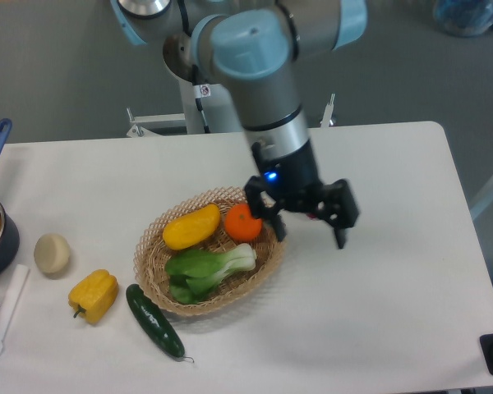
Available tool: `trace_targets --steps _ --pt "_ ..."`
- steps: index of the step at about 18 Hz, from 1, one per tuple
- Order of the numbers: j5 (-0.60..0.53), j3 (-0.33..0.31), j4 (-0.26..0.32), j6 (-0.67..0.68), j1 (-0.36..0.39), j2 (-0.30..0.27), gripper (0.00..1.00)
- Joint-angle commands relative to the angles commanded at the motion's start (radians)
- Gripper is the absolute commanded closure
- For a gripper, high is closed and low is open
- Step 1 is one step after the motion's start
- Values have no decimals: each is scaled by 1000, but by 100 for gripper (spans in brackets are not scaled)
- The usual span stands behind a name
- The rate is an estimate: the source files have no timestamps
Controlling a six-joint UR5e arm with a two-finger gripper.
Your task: Place the mango in the basket
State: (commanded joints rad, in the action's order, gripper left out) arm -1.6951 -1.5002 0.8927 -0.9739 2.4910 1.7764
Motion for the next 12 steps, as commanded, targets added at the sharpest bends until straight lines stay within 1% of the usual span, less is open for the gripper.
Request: trace_targets --steps 6,10,12 --pt "8 -20 89 -156 75 -72 0" --pt "18 -35 100 -186 98 -101 0" --pt "46 -38 100 -186 118 -114 0"
